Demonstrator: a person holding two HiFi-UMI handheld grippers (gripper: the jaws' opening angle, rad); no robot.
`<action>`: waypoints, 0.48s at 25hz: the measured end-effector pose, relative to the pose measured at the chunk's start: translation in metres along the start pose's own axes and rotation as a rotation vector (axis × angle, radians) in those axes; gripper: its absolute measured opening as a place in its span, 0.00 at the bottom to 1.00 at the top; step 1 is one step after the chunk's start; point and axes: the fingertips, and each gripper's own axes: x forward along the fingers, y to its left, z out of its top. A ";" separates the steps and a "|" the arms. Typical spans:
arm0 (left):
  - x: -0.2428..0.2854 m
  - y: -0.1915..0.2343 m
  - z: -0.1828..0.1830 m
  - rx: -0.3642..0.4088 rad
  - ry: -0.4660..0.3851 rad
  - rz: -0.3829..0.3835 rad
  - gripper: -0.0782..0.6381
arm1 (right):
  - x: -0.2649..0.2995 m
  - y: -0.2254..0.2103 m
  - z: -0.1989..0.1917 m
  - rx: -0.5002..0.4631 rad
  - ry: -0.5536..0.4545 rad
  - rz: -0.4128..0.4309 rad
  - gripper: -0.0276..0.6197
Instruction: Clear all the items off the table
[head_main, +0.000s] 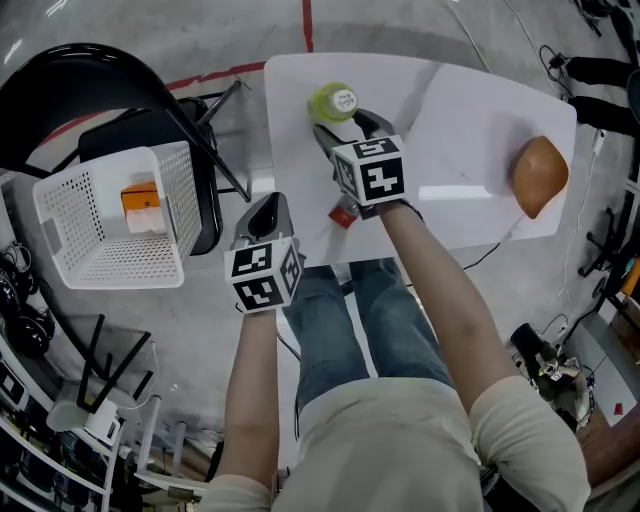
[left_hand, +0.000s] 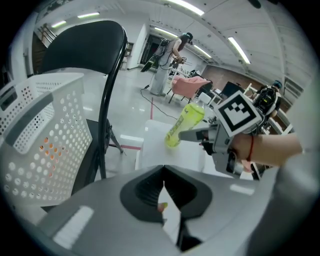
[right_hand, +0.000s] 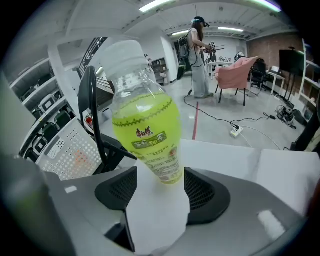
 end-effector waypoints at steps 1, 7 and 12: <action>0.003 0.002 -0.002 -0.003 0.003 0.002 0.12 | 0.003 0.000 0.001 -0.003 -0.001 0.002 0.50; 0.014 0.002 -0.010 -0.010 0.019 0.000 0.12 | 0.015 0.001 0.010 -0.043 -0.028 0.010 0.54; 0.019 0.003 -0.012 -0.012 0.026 -0.003 0.12 | 0.026 0.000 0.017 -0.057 -0.030 0.011 0.56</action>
